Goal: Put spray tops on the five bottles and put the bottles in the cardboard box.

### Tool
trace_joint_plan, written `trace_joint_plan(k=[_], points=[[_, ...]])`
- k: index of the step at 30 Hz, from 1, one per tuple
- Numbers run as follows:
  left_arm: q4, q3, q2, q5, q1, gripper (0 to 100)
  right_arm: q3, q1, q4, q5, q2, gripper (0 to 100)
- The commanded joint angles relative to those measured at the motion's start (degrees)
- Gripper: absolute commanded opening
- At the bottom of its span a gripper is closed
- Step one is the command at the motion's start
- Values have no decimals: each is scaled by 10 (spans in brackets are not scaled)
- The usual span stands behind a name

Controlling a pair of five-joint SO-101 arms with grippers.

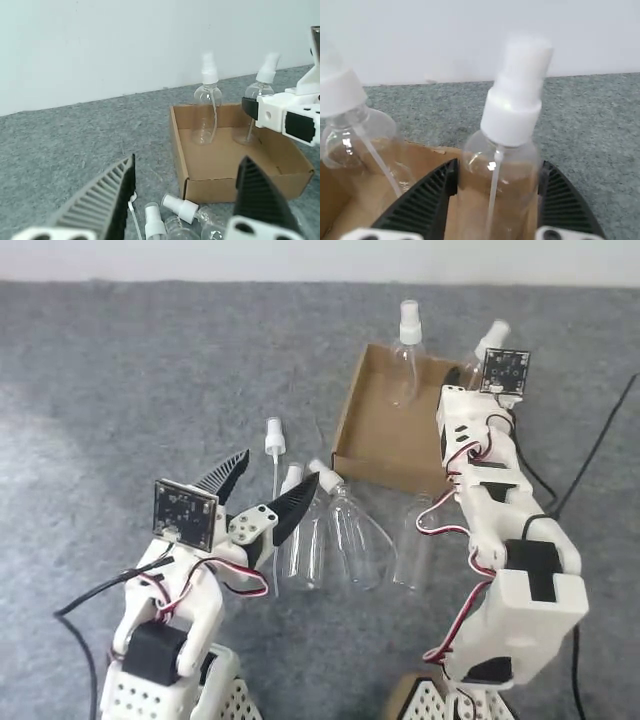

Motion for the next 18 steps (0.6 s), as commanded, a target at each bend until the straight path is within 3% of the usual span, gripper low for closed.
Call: trace_joint_plan(k=[1, 8, 14, 18], points=[[-23, -2, -4, -4, 3, 301, -33, -2, -11, -1, -7, 206], [-22, -2, -4, -4, 3, 301, -33, 0, -13, -1, -7, 212], [-22, -2, -4, -4, 3, 301, -33, -2, -11, 1, -7, 301], [-22, -2, -4, -4, 3, 301, -33, -3, -11, 40, -7, 300]])
